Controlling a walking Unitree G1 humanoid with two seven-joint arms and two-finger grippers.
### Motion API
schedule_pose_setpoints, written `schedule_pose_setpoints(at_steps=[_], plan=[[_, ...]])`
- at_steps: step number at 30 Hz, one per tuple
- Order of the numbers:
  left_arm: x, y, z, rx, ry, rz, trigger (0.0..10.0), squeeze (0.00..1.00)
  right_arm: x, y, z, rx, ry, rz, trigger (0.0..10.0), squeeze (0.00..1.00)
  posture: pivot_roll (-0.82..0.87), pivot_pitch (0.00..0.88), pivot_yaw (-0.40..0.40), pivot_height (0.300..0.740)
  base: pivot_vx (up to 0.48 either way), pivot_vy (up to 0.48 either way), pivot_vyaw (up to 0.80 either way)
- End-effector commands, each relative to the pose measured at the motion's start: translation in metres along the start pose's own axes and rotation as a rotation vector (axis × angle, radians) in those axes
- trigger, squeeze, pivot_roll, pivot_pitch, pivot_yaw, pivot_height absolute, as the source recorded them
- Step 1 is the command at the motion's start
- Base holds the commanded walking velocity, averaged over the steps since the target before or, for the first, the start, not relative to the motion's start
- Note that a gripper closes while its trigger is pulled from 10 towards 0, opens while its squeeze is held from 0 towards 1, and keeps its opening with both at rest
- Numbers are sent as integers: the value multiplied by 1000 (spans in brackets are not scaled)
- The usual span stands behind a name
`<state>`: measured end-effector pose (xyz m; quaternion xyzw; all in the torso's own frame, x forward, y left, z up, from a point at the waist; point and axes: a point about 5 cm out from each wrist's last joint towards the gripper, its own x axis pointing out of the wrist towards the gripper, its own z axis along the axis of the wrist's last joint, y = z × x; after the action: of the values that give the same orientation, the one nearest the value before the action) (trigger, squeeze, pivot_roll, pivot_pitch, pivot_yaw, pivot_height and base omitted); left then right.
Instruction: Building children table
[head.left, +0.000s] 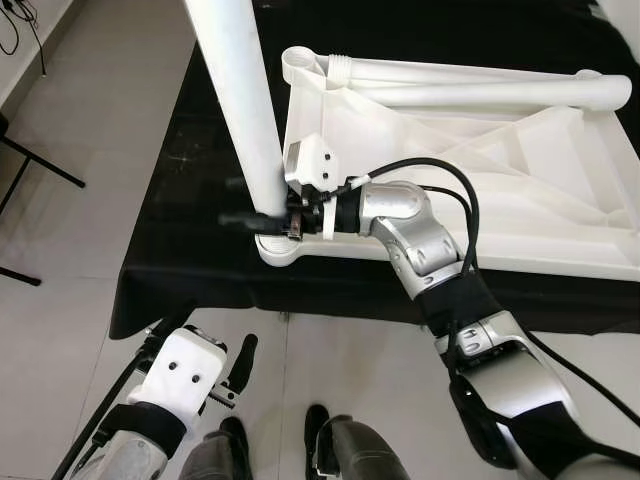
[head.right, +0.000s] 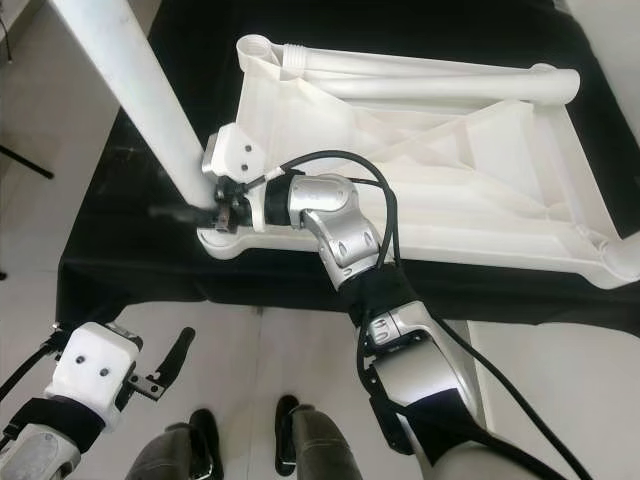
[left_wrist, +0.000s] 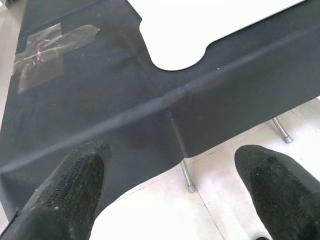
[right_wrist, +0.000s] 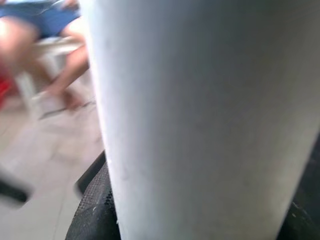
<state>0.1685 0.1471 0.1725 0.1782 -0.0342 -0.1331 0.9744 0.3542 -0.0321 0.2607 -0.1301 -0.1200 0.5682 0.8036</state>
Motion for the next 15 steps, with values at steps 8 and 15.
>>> schedule_pose_setpoints(at_steps=[8, 15], plan=[[-2, 2, -7, 12, 34, 1, 10000, 0, -23, 16, -69, 176, 267, -523, 10000, 0, -181, 394, -117, 740, 0, 0, 0], [-3, 7, -10, 14, 70, 17, 10000, 0, -2, 47, -66, 203, 204, -734, 10000, 0, -165, 370, -101, 740, 0, 0, 0]])
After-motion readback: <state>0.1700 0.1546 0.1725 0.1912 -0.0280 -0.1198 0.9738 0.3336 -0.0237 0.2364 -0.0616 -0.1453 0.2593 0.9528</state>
